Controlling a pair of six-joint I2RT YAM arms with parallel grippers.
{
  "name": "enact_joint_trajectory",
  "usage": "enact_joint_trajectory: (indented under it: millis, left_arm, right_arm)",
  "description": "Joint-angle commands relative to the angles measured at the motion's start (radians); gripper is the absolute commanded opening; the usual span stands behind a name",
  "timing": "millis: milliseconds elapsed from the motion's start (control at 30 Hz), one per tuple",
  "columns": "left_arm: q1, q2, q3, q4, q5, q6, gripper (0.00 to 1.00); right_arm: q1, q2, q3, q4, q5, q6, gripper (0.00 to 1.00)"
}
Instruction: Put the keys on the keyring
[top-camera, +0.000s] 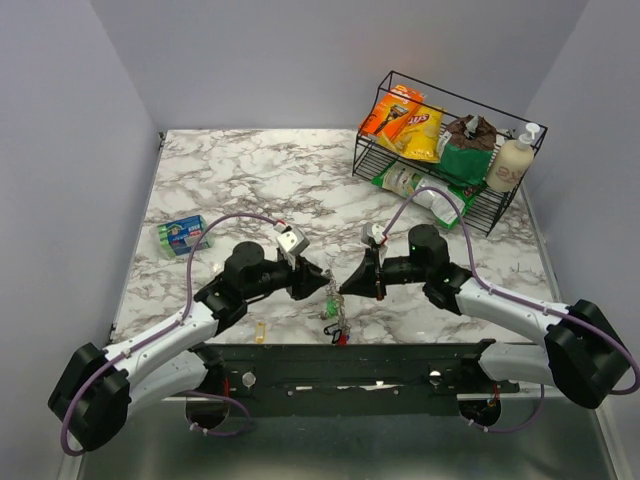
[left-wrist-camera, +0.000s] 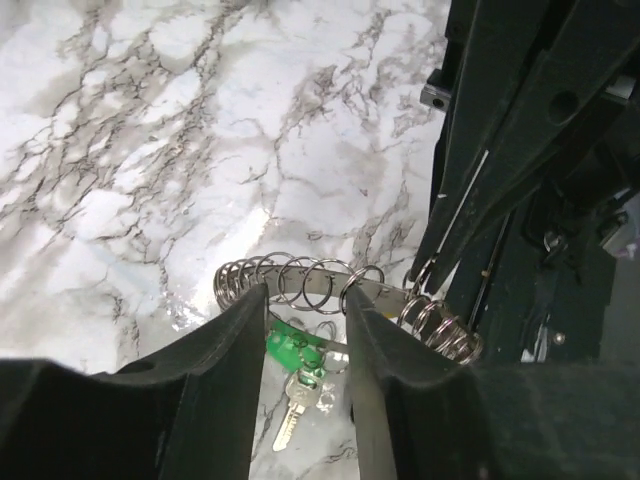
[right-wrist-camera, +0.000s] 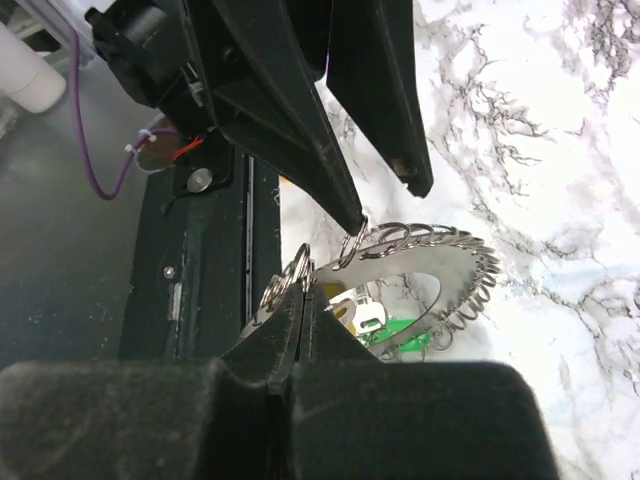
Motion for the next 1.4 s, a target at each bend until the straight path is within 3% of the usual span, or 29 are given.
enact_joint_trajectory:
  millis: [0, 233, 467, 867, 1367]
  left_arm:
    - [0.010, -0.090, 0.000, -0.006, -0.100, 0.008, 0.57]
    - [0.012, -0.193, 0.018, -0.005, 0.049, 0.051, 0.59]
    - [0.010, -0.128, 0.078, -0.037, 0.215, 0.059, 0.55]
    - [0.010, -0.067, 0.122, 0.003, 0.382, 0.025, 0.52]
    - [0.001, 0.010, 0.162, -0.025, 0.427, 0.031, 0.29]
  right_arm:
    - [0.007, -0.031, 0.029, 0.000, -0.066, 0.000, 0.01]
    - [0.007, -0.042, 0.075, -0.062, -0.101, -0.035, 0.01]
    - [0.007, -0.054, 0.117, -0.107, -0.144, -0.052, 0.01]
    - [0.007, -0.071, 0.145, -0.156, -0.187, -0.069, 0.01]
    - [0.007, -0.085, 0.146, -0.158, -0.178, -0.069, 0.01]
